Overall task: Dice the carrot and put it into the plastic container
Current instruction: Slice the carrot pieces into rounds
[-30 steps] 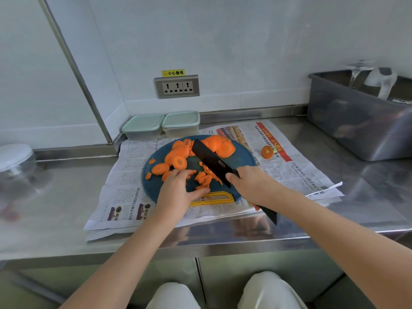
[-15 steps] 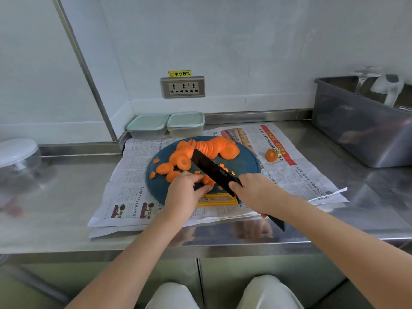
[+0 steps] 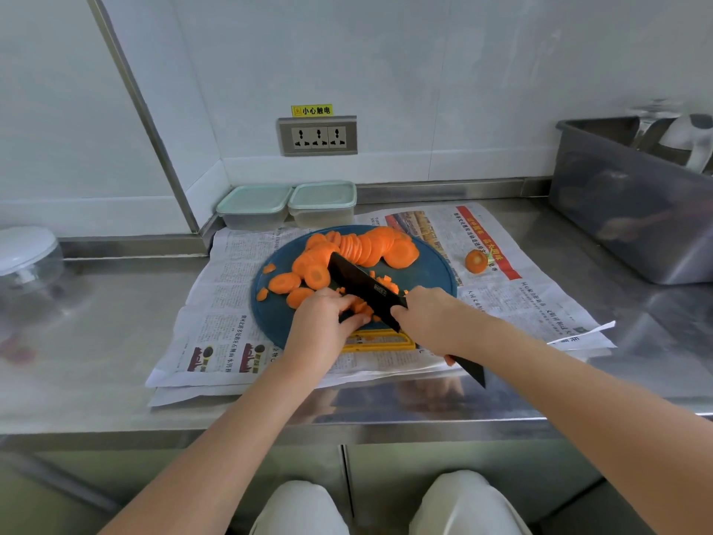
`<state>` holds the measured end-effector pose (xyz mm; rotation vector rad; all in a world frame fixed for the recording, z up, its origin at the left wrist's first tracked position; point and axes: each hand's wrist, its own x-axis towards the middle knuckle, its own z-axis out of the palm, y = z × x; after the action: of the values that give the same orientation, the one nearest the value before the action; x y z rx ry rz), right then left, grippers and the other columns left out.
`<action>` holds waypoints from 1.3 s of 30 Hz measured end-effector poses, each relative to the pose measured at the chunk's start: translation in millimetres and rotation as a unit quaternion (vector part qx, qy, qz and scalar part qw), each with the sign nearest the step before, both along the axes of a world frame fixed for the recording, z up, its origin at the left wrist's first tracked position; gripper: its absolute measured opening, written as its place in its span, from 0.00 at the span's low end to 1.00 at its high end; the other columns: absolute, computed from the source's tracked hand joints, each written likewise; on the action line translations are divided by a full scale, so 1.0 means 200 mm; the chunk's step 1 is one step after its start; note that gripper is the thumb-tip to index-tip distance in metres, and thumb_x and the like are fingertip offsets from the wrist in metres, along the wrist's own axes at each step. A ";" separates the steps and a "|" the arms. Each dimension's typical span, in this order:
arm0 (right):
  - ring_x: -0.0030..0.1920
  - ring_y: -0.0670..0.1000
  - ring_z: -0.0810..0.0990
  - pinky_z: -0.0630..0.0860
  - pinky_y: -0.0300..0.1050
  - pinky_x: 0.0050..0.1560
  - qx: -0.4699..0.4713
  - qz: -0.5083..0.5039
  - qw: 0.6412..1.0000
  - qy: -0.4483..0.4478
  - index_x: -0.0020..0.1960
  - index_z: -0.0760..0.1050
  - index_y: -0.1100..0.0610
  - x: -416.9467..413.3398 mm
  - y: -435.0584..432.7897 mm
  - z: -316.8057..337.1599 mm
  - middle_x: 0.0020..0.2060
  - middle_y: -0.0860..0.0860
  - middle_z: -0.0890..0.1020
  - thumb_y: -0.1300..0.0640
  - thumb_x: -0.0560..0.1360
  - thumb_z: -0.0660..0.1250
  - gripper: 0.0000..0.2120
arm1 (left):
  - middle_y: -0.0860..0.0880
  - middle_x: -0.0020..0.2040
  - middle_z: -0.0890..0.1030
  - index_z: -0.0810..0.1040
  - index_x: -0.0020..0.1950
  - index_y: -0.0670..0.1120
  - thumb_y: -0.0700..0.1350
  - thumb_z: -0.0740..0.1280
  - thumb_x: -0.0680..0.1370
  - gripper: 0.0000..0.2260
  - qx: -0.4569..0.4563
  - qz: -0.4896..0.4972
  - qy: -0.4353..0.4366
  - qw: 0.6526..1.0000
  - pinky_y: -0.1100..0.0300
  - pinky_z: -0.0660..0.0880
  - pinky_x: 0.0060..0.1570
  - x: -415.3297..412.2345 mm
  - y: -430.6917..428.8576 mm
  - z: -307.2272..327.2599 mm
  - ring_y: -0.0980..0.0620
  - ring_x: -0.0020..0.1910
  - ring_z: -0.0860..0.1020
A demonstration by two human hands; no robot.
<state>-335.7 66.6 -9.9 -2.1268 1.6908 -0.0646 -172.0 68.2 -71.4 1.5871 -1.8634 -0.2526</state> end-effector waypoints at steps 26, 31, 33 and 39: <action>0.27 0.48 0.70 0.70 0.40 0.27 0.047 -0.026 0.997 -0.051 0.40 0.67 0.56 -0.15 0.08 0.07 0.32 0.53 0.72 0.48 0.82 0.55 0.15 | 0.49 0.34 0.83 0.86 0.44 0.45 0.48 0.74 0.71 0.07 -0.023 0.065 0.083 0.994 0.59 0.72 0.35 -0.06 0.02 0.02 0.55 0.32 0.76; 0.22 0.49 0.69 0.71 0.41 0.22 0.108 -0.048 0.989 -0.090 0.43 0.66 0.57 -0.17 0.06 0.07 0.30 0.54 0.70 0.50 0.82 0.57 0.13 | 0.49 0.38 0.84 0.86 0.44 0.44 0.46 0.75 0.71 0.06 -0.004 0.060 0.117 0.991 0.54 0.76 0.42 -0.06 0.00 0.00 0.54 0.36 0.80; 0.20 0.49 0.67 0.71 0.41 0.22 0.120 -0.048 0.988 -0.089 0.43 0.66 0.57 -0.17 0.05 0.07 0.28 0.55 0.70 0.51 0.81 0.57 0.12 | 0.49 0.38 0.85 0.86 0.44 0.44 0.46 0.76 0.70 0.06 -0.003 0.059 0.116 0.991 0.56 0.76 0.42 -0.05 -0.01 0.00 0.55 0.37 0.80; 0.28 0.52 0.73 0.72 0.43 0.27 0.067 -0.024 0.997 -0.037 0.44 0.68 0.59 -0.09 0.03 0.03 0.32 0.55 0.73 0.51 0.82 0.55 0.13 | 0.49 0.36 0.83 0.86 0.44 0.43 0.44 0.76 0.70 0.06 -0.006 0.048 0.113 0.992 0.63 0.71 0.36 -0.04 -0.02 -0.01 0.56 0.33 0.76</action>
<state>-354.3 72.4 -3.2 -1.9632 1.6550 -0.0407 -180.3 63.9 -73.8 1.5654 -1.6093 -0.3626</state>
